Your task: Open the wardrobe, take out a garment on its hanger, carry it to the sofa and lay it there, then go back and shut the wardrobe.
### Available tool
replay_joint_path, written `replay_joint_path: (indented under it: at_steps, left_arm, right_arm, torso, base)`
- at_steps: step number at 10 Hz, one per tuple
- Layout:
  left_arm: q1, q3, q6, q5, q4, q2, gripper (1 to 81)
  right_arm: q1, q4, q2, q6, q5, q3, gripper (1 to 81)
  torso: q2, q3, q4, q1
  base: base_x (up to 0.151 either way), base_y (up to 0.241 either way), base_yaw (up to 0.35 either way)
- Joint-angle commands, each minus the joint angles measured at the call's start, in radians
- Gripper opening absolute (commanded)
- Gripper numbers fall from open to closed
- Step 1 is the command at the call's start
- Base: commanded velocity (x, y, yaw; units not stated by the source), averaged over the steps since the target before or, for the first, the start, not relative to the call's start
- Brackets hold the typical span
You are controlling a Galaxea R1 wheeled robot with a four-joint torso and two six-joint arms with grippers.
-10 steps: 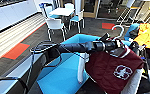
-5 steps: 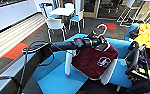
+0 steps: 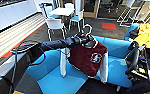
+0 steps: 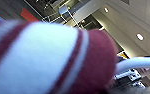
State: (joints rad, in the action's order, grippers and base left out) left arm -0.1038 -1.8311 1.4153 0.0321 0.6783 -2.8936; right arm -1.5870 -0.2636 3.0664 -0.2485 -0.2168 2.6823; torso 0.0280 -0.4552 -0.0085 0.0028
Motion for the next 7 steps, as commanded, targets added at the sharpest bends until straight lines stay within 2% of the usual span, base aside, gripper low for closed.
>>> replay_joint_path:
  at_steps: [1,4,7]
  left_arm:
    - [-0.218,0.016,-0.021,-0.003,0.067,0.055,1.0]
    - [-0.173,0.019,-0.022,0.048,0.11,0.12,1.0]
    - [-0.07,0.024,-0.022,0.061,0.193,0.175,1.0]
  right_arm:
    - [-0.02,-0.008,0.005,0.0,0.068,-0.006,81.1]
    - [-0.023,-0.01,0.005,0.0,0.068,-0.004,81.1]
    - [-0.026,-0.012,0.005,0.0,0.063,-0.004,81.1]
  torso:
    - [0.0,0.0,0.0,0.0]
    - [0.0,0.0,0.0,0.0]
    - [0.0,0.0,0.0,0.0]
  base:
    - [0.0,0.0,0.0]
    - [0.0,0.0,0.0]
    - [0.0,0.0,0.0]
